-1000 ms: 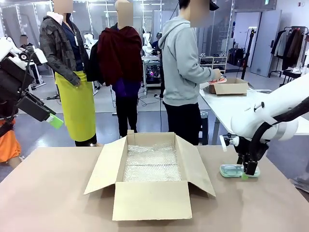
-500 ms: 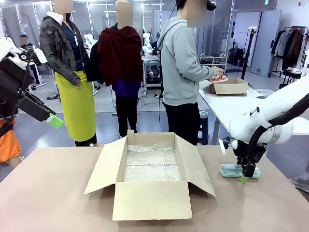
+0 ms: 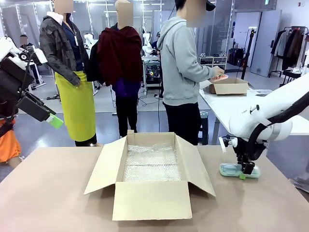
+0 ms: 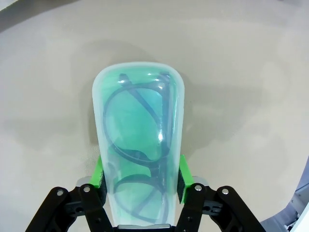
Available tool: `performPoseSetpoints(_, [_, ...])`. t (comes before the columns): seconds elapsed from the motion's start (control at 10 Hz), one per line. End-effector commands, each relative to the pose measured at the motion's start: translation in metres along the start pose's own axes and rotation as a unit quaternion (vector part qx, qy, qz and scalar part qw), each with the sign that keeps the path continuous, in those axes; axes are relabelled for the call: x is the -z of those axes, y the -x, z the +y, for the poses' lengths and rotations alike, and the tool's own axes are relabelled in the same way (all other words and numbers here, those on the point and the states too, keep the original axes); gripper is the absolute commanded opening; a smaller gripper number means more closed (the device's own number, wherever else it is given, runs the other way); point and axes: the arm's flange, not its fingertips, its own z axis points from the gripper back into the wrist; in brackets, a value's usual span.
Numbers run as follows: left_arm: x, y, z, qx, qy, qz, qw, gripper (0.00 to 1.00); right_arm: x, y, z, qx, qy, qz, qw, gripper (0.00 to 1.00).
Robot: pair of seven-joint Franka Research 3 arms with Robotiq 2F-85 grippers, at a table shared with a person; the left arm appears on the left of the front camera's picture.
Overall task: Pack the glasses set securely to prepare it for shipping.
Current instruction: Place the Glasses case inside the Package Box.
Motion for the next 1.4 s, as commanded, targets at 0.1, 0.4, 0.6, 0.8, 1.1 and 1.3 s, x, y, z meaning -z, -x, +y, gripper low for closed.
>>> performPoseSetpoints(0.1, [-0.003,-0.001,0.0,0.003,0.004,-0.004,1.0,1.0,-0.017,-0.007,-0.007,0.004,-0.019,0.016,1.0,0.28])
performPoseSetpoints(0.4, [-0.003,-0.001,0.0,0.003,0.004,-0.004,1.0,1.0,-0.111,-0.031,0.003,-0.011,-0.01,0.039,0.999,0.28])
performPoseSetpoints(0.6, [-0.003,-0.001,0.0,0.003,0.004,-0.004,1.0,1.0,-0.154,-0.061,0.008,-0.01,0.003,0.044,0.999,0.28])
performPoseSetpoints(0.8, [-0.003,-0.001,0.0,0.003,0.004,-0.004,1.0,1.0,-0.169,-0.098,0.007,0.004,-0.009,0.056,0.998,0.28])
performPoseSetpoints(1.1, [-0.003,-0.001,0.0,0.003,0.004,-0.004,1.0,1.0,-0.178,-0.19,0.012,0.009,0.015,0.043,0.999,0.28])
performPoseSetpoints(1.3, [-0.003,-0.001,0.0,0.003,0.004,-0.004,1.0,1.0,-0.174,-0.275,0.012,-0.017,0.024,0.049,0.998,0.28])
